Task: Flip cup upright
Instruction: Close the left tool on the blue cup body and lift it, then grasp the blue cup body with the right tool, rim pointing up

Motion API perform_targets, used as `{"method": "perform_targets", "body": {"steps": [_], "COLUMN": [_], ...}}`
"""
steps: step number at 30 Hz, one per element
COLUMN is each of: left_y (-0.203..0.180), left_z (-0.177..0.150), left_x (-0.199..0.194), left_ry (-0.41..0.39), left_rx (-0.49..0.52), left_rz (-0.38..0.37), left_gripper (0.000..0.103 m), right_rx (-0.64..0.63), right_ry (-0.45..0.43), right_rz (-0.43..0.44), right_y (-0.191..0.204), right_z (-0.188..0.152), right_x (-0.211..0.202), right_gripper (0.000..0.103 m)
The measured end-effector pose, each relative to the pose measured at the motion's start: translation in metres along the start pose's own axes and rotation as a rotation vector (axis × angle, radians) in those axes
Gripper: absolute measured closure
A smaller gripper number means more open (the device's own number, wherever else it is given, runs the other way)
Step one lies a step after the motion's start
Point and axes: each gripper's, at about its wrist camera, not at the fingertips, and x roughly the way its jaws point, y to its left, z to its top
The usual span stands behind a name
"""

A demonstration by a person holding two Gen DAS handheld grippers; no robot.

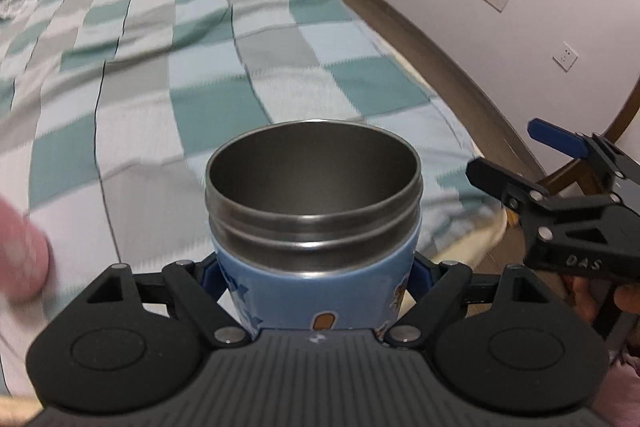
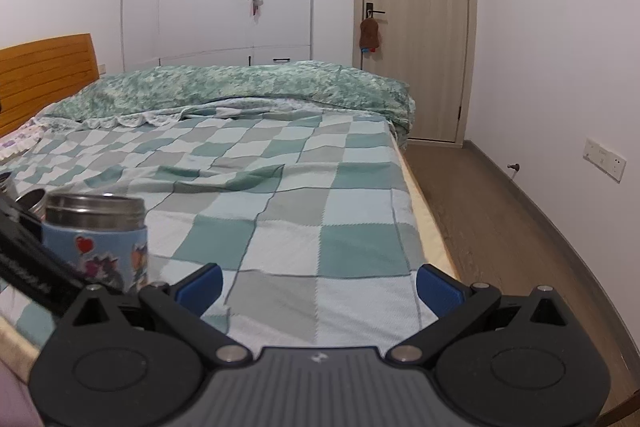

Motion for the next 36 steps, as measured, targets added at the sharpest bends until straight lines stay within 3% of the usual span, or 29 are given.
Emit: {"method": "perform_targets", "body": {"steps": [6, 13, 17, 19, 26, 36], "left_y": [0.021, 0.036, 0.048, 0.049, 0.043, 0.074], "left_z": [-0.012, 0.002, 0.002, 0.002, -0.01, -0.045], "left_x": [0.03, 0.061, 0.071, 0.064, -0.001, -0.055], "left_ry": [0.064, -0.006, -0.032, -0.068, -0.307, -0.403], "left_rx": [-0.093, -0.114, -0.125, -0.11, 0.019, 0.14], "left_rz": [0.002, 0.066, 0.033, 0.021, 0.138, 0.249], "left_gripper": [0.018, 0.018, 0.017, 0.0, 0.0, 0.0], "right_rx": [-0.01, 0.001, 0.006, 0.003, 0.001, -0.031], "right_ry": [0.035, 0.068, 0.078, 0.083, 0.073, 0.092], "right_rz": [0.026, 0.037, 0.041, 0.04, 0.048, 0.076], "right_y": [0.012, 0.013, 0.013, 0.015, 0.03, 0.093], "right_z": [-0.01, -0.018, -0.023, -0.024, -0.017, 0.01], "right_x": [0.005, 0.023, 0.031, 0.033, 0.027, 0.026], "right_gripper": [0.0, 0.0, 0.0, 0.0, 0.0, 0.0]}}
